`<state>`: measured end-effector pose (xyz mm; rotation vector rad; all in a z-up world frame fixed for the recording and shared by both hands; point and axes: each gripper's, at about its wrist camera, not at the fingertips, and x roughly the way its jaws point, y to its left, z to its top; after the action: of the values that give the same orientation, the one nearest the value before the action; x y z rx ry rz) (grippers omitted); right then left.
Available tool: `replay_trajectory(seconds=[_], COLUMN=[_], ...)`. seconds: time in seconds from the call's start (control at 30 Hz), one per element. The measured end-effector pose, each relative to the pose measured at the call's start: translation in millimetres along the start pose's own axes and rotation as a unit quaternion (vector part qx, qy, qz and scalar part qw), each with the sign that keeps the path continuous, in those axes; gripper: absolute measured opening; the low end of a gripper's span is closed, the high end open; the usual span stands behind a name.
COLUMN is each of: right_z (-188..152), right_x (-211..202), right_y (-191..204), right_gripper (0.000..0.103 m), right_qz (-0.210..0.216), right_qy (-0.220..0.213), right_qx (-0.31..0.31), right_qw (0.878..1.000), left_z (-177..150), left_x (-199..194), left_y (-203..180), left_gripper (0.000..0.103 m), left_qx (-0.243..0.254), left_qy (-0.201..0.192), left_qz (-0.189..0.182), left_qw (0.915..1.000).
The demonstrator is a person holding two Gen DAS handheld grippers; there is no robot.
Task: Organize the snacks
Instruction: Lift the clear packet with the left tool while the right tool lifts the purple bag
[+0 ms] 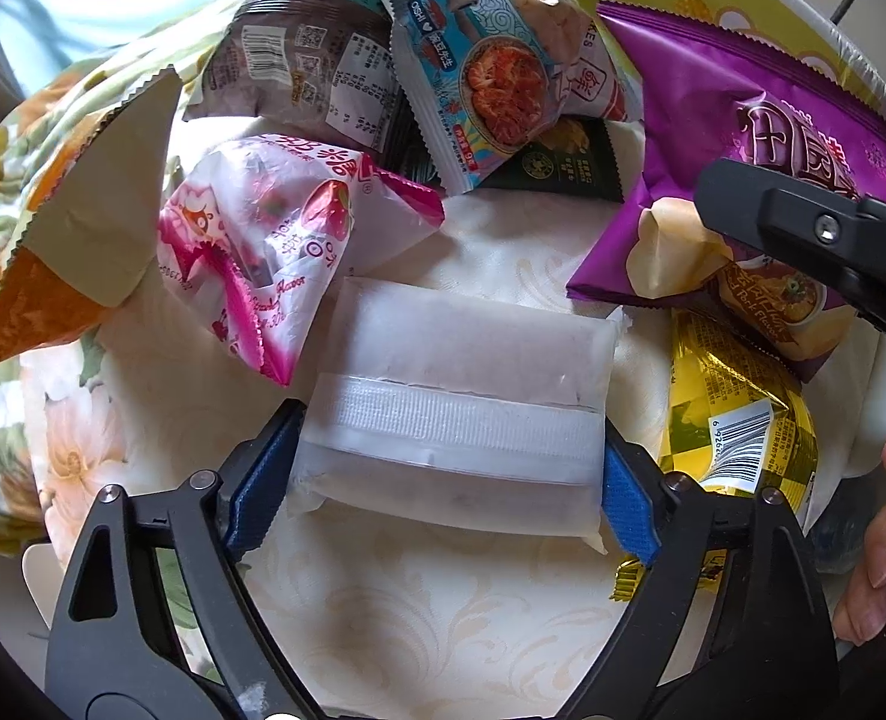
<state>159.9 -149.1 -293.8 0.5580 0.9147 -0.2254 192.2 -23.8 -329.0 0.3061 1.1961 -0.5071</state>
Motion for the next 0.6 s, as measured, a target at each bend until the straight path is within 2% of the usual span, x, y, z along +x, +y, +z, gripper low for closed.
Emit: replay_trajectory(seconds=[0.13,0.2,0.33,0.37,0.6], right_z=[2,2,1,1,0], right_x=[3,3,2,3,2], right_y=[2,3,8,8,12], right_gripper=[0.083,0.076,0.073,0.066,0.058], right_qz=[-0.001,0.004,0.001,-0.001,-0.008], right_qy=[-0.002,-0.004,-0.009,-0.009,-0.012], right_qx=[-0.003,-0.006,-0.017,-0.019,-0.040], right_qw=[1.000,1.000,1.000,1.000,0.999], left_z=[-1,-2,-3,-2,-5], left_x=[-2,-4,-6,-5,-8], left_y=[7,6,8,9,21], left_gripper=[0.081,0.080,0.077,0.077,0.076], left_qx=[0.002,0.004,0.000,0.000,-0.008], left_qy=[-0.003,-0.005,-0.006,-0.006,-0.006], left_qz=[-0.005,-0.008,-0.015,-0.016,-0.024], left_qw=[1.0000,0.9999,0.9999,0.9998,0.9997])
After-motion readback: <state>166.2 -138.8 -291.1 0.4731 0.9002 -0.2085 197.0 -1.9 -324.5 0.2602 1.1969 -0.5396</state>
